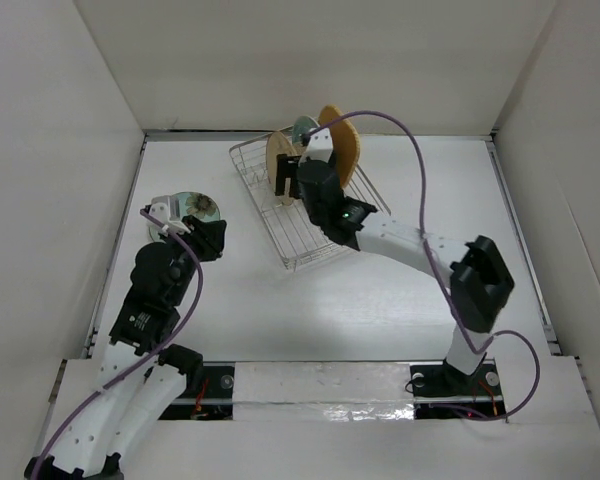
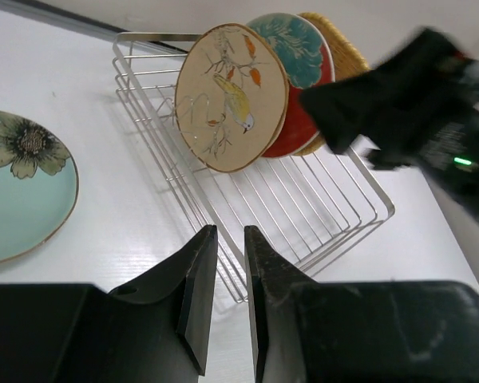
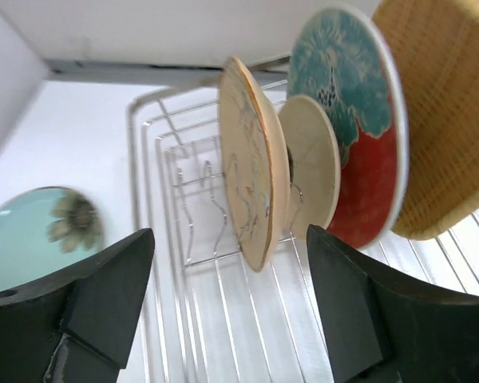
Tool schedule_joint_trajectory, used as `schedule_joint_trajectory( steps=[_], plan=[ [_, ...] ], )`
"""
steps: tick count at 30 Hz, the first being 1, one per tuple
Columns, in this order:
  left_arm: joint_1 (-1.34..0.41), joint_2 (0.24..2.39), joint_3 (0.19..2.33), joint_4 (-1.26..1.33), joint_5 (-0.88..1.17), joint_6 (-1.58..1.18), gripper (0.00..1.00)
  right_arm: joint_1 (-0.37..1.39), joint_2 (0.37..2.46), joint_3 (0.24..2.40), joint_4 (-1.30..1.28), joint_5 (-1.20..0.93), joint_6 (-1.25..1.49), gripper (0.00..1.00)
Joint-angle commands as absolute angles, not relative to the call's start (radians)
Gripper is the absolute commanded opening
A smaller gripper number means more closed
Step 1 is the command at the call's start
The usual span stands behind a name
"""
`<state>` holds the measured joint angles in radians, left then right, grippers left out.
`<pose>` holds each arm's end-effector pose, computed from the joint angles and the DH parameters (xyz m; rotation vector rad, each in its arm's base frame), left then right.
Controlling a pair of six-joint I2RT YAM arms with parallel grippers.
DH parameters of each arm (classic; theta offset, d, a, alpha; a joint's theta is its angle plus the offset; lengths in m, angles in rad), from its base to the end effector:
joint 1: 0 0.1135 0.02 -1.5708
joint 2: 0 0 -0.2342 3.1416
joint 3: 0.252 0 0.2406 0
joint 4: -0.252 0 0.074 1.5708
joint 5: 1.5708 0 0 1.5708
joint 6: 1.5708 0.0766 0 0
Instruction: Load the plates into the dish rack
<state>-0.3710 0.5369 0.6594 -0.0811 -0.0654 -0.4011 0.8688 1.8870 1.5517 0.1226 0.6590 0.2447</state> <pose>0.1817 -0.0653 0.3275 -0.0764 1.5545 -0.5633 0.3355 0.3241 0.2877 -0.0745 1.7423 0.2289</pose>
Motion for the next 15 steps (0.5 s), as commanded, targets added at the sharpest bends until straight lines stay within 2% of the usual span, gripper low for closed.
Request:
schedule_joint_trajectory(
  steps=[1, 3, 4, 5, 6, 7, 8, 11, 12, 14, 15],
  plan=[
    [-0.365, 0.56, 0.704, -0.052, -0.143, -0.492, 0.18, 0.87, 1.705, 1.435, 0.202, 0.509, 0.282, 0.83],
    [-0.365, 0.594, 0.703, -0.04, -0.167, -0.553, 0.19, 0.88, 1.61, 1.34, 0.212, 0.462, 0.294, 0.83],
    [-0.365, 0.61, 0.703, -0.035, -0.178, -0.581, 0.21, 0.881, 1.577, 1.307, 0.215, 0.456, 0.298, 0.79],
    [-0.365, 0.647, 0.703, -0.032, -0.193, -0.61, 0.27, 0.891, 1.545, 1.274, 0.216, 0.45, 0.301, 0.69],
    [-0.365, 0.67, 0.703, -0.029, -0.236, -0.639, 0.31, 0.903, 1.476, 1.237, 0.218, 0.419, 0.314, 0.53],
    [-0.365, 0.696, 0.709, -0.031, -0.254, -0.693, 0.34, 0.904, 1.439, 1.156, 0.221, 0.402, 0.322, 0.13],
    [-0.365, 0.751, 0.713, -0.029, -0.27, -0.712, 0.4, 0.917, 1.402, 1.114, 0.241, 0.387, 0.327, 0.0],
    [-0.319, 0.846, 0.704, 0.032, -0.261, -0.767, 0.43, 0.927, 1.263, 0.991, 0.238, 0.322, 0.327, 0.0],
    [-0.251, 0.87, 0.697, 0.076, -0.165, -0.791, 0.43, 0.927, 1.232, 0.977, 0.221, 0.331, 0.33, 0.0],
    [-0.166, 0.94, 0.666, 0.139, -0.036, -0.857, 0.43, 0.927, 1.145, 0.942, 0.175, 0.331, 0.33, 0.05],
    [-0.123, 0.96, 0.657, 0.153, -0.019, -0.865, 0.43, 0.927, 1.114, 0.927, 0.163, 0.324, 0.328, 0.11]
  ],
)
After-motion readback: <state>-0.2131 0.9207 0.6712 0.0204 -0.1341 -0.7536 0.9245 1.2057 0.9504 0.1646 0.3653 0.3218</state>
